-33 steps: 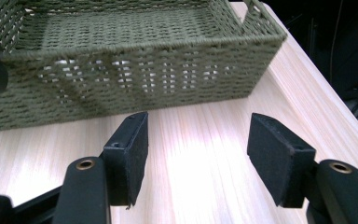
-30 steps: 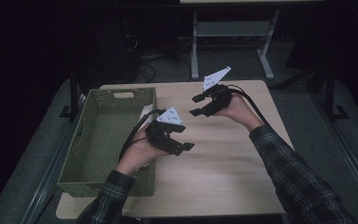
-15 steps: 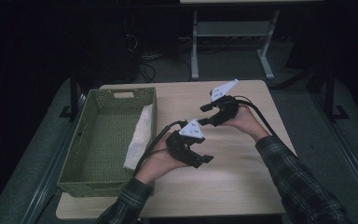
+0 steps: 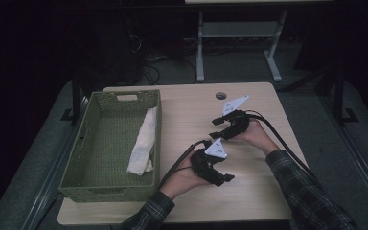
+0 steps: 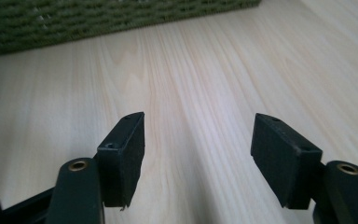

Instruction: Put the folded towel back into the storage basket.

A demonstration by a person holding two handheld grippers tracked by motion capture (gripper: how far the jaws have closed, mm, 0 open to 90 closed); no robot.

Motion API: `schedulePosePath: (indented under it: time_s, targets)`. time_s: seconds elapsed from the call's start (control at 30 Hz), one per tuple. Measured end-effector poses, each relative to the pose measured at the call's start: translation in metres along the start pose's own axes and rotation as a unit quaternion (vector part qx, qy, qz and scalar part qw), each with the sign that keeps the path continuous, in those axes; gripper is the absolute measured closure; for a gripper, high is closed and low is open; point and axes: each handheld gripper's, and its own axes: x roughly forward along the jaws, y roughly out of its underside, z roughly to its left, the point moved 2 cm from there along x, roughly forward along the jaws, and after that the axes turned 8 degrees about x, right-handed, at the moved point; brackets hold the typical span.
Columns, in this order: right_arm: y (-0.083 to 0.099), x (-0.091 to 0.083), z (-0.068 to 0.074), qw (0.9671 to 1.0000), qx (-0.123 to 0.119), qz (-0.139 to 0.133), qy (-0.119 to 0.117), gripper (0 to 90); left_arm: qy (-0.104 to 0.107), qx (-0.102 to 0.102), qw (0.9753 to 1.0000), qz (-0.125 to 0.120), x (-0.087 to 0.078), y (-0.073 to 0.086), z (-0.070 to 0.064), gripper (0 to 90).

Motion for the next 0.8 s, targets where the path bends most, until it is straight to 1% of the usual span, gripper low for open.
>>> schedulePosePath:
  time_s: [0.03, 0.07, 0.13, 0.17, 0.2, 0.27, 0.33, 0.37, 0.47, 0.5, 0.53, 0.6, 0.63, 0.73, 0.77, 0.8]
  targets:
    - [0.003, 0.001, 0.000, 1.0000, 0.005, 0.001, -0.002, 34.1, -0.001, -0.008, 1.0000, -0.003, 0.005, 0.003, -0.001, 29.6]
    - [0.007, 0.002, -0.002, 1.0000, 0.005, 0.003, 0.001, 33.9, 0.000, -0.006, 1.0000, 0.000, 0.009, 0.006, 0.000, 29.5]
    - [0.014, 0.004, -0.002, 0.9999, 0.012, 0.005, 0.002, 33.6, -0.002, -0.003, 0.9999, 0.011, 0.016, 0.011, -0.001, 29.2]
    - [0.017, 0.005, -0.003, 0.9999, 0.011, 0.006, 0.004, 33.3, -0.002, -0.001, 0.9999, 0.012, 0.019, 0.013, -0.001, 29.2]
    - [0.019, 0.006, -0.003, 0.9998, 0.017, 0.005, 0.002, 33.0, 0.000, -0.001, 0.9999, 0.012, 0.022, 0.015, -0.001, 29.2]
    - [0.025, 0.008, -0.004, 0.9998, 0.017, 0.007, 0.005, 32.4, 0.000, 0.004, 0.9999, 0.015, 0.028, 0.018, -0.002, 29.1]
    - [0.029, 0.009, -0.004, 0.9998, 0.015, 0.010, 0.005, 32.0, -0.003, 0.012, 0.9996, 0.024, 0.033, 0.022, -0.002, 28.7]
    - [0.032, 0.010, -0.004, 0.9999, 0.011, 0.009, 0.007, 32.0, -0.004, 0.010, 0.9996, 0.025, 0.034, 0.023, -0.003, 28.6]
    - [0.038, 0.013, -0.004, 0.9996, 0.026, 0.010, 0.005, 31.6, 0.000, 0.007, 0.9995, 0.031, 0.039, 0.028, -0.003, 28.1]
    - [0.040, 0.015, -0.005, 0.9997, 0.023, 0.010, 0.007, 31.4, 0.002, 0.011, 0.9992, 0.038, 0.040, 0.029, -0.003, 28.1]
    - [0.042, 0.016, -0.005, 0.9996, 0.024, 0.012, 0.009, 31.2, 0.003, 0.007, 0.9993, 0.037, 0.041, 0.030, -0.004, 27.8]
    - [0.044, 0.017, -0.003, 0.9995, 0.026, 0.013, 0.009, 31.0, 0.003, 0.008, 0.9992, 0.038, 0.042, 0.031, -0.004, 27.6]
    - [0.045, 0.018, -0.004, 0.9997, 0.021, 0.012, 0.010, 30.7, 0.004, 0.008, 0.9992, 0.039, 0.042, 0.031, -0.004, 27.5]
    - [0.047, 0.019, -0.002, 0.9995, 0.028, 0.011, 0.010, 30.3, 0.005, 0.009, 0.9991, 0.041, 0.043, 0.032, -0.003, 27.3]
    - [0.048, 0.019, -0.003, 0.9996, 0.022, 0.011, 0.013, 30.0, 0.005, 0.008, 0.9991, 0.041, 0.043, 0.033, -0.003, 27.2]
    - [0.048, 0.019, -0.003, 0.9996, 0.023, 0.010, 0.013, 29.7, 0.004, 0.006, 0.9991, 0.043, 0.044, 0.033, -0.003, 26.8]
